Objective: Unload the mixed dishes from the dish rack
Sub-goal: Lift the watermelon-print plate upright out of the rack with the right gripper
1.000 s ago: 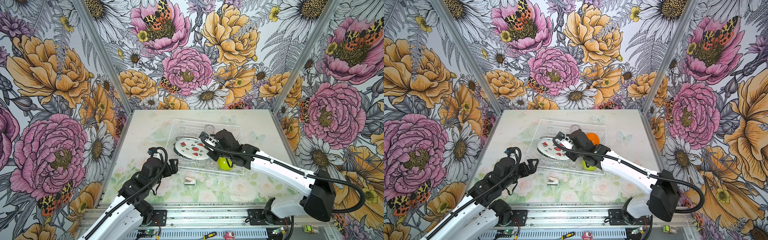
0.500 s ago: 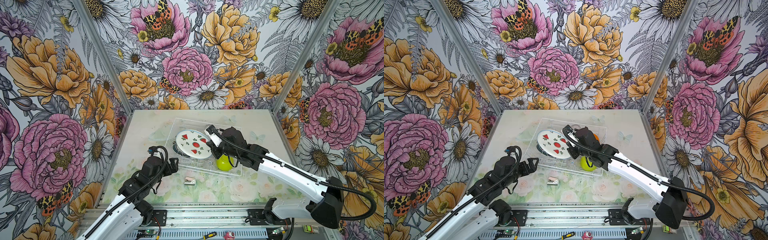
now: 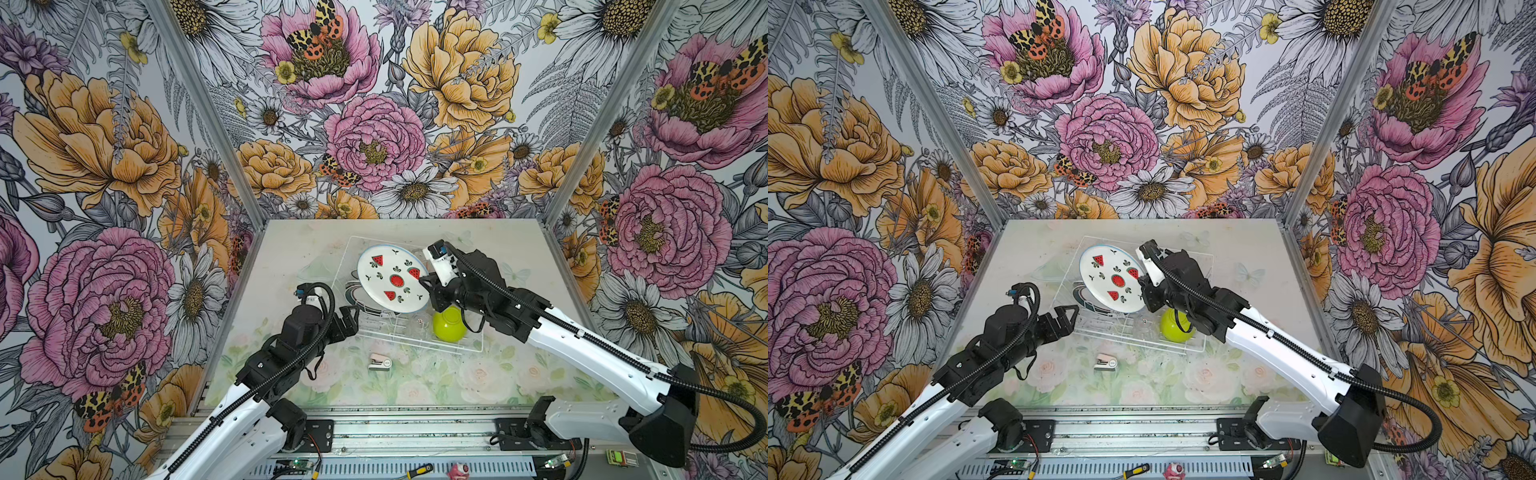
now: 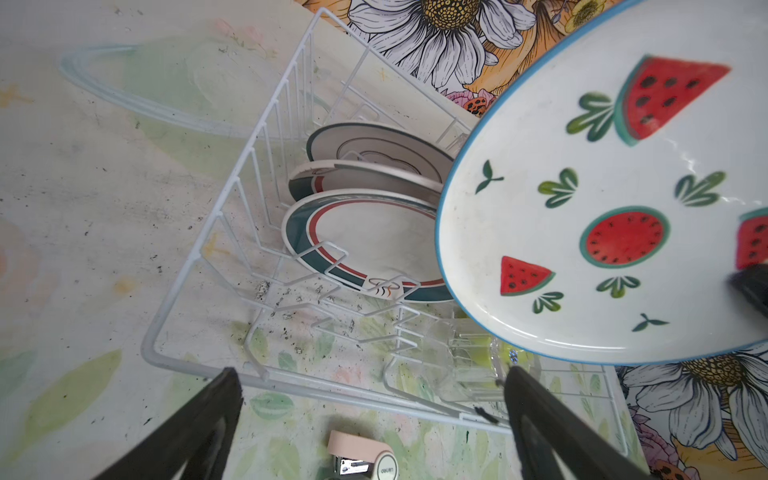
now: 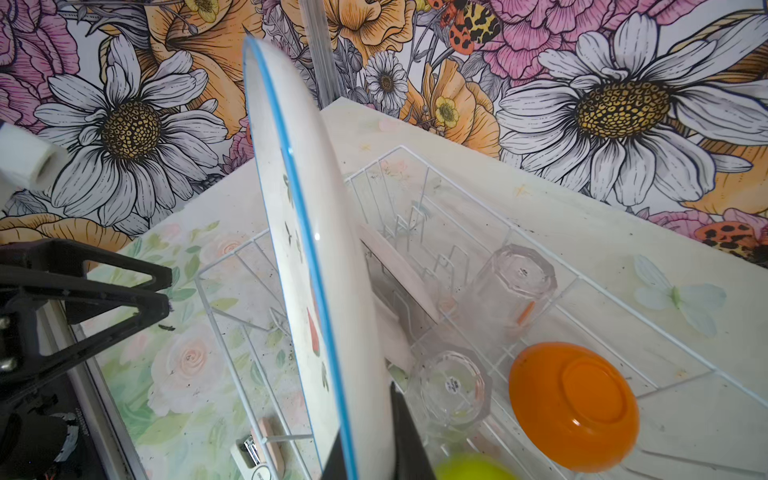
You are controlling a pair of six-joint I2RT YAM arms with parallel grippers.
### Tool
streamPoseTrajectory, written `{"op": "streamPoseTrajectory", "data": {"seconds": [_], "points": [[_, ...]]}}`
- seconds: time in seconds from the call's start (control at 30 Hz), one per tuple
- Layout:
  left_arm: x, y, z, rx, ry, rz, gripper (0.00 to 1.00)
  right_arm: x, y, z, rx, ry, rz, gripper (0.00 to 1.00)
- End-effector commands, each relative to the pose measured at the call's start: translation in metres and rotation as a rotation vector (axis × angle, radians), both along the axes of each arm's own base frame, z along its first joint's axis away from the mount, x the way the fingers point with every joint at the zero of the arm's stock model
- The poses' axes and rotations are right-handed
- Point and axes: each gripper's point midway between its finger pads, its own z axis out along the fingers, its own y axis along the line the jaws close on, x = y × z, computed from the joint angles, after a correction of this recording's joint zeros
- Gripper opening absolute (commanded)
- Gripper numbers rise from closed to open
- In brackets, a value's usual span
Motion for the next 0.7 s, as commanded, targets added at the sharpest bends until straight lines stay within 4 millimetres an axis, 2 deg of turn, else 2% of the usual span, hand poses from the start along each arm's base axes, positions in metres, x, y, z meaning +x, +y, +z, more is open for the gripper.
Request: {"op": "streamPoseTrajectory", "data": {"seconds": [0.0, 0.2, 0.43, 0.67], "points": [[0.005, -0.005, 0.021, -0.025, -0.056, -0.015, 0.99, 0.009, -0.003, 0.074, 0.217, -0.138, -0.055, 0.00], [0.006, -0.010, 0.027, -0.037, -0.055, -0.031, 0.98, 0.011, -0.010, 0.086, 0.292, -0.111, -0.108, 0.00], [0.011, -0.015, 0.037, -0.052, -0.056, -0.034, 0.99, 0.014, -0.017, 0.090, 0.333, -0.086, -0.130, 0.00], [0.028, -0.026, 0.052, -0.070, -0.113, -0.041, 0.99, 0.015, -0.022, 0.093, 0.402, -0.028, -0.140, 0.00]]}}
